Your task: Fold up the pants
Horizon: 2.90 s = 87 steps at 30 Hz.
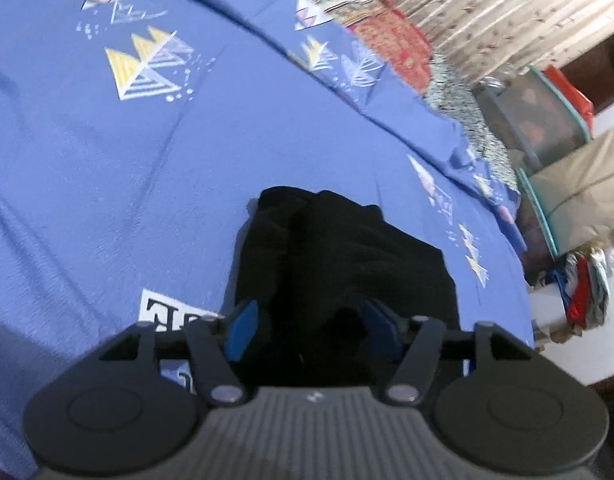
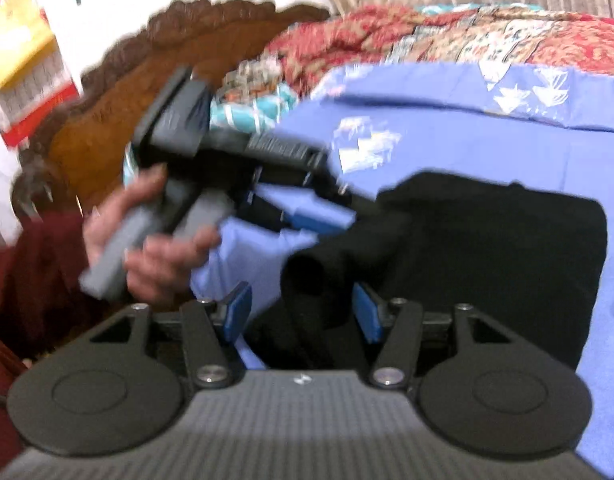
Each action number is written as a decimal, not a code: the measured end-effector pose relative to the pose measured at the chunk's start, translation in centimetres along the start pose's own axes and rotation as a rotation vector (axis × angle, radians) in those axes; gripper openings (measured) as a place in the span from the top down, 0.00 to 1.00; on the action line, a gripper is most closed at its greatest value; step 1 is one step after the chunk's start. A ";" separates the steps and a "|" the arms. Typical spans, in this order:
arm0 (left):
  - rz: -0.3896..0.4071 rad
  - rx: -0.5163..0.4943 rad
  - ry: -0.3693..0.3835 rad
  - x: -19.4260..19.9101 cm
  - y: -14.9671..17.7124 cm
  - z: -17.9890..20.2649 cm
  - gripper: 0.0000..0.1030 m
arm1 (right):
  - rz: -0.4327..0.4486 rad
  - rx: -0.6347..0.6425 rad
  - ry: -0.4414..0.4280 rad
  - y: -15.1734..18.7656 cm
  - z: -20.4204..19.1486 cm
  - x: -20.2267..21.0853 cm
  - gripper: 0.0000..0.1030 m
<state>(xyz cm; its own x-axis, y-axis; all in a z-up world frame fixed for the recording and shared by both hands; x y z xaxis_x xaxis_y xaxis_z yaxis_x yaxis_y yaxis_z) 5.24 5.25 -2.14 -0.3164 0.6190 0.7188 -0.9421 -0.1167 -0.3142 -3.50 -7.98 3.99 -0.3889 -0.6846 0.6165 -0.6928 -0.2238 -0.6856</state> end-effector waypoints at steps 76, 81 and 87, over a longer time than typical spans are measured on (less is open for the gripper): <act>-0.015 -0.210 -0.450 -2.4 3.6 0.4 0.00 | 0.246 -0.775 0.085 8.1 14.3 4.5 0.08; -0.031 -0.153 -0.379 -2.6 3.7 -0.3 0.00 | 0.245 -0.775 0.086 8.1 14.3 4.5 0.08; -0.040 -0.092 -0.243 -2.3 3.7 -1.2 0.00 | 0.242 -0.772 0.095 8.1 14.3 4.4 0.08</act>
<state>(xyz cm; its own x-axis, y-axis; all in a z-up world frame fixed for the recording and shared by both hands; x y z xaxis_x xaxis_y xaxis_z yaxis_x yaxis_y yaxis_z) 2.60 4.27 -5.72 -0.3072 0.4155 0.8562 -0.9439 -0.0184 -0.3298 -2.12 -22.75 -4.41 -0.6073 -0.5832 0.5396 -0.7929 0.4880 -0.3650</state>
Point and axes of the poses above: each gripper's, at about its wrist camera, not at the fingertips, and x roughly against the way its jaws point, z to its right, y to its underside, the point moved 10 cm from there along -x, roughly the way its jaws point, and after that the axes turned 8 degrees about -z, right-handed, at the moved point
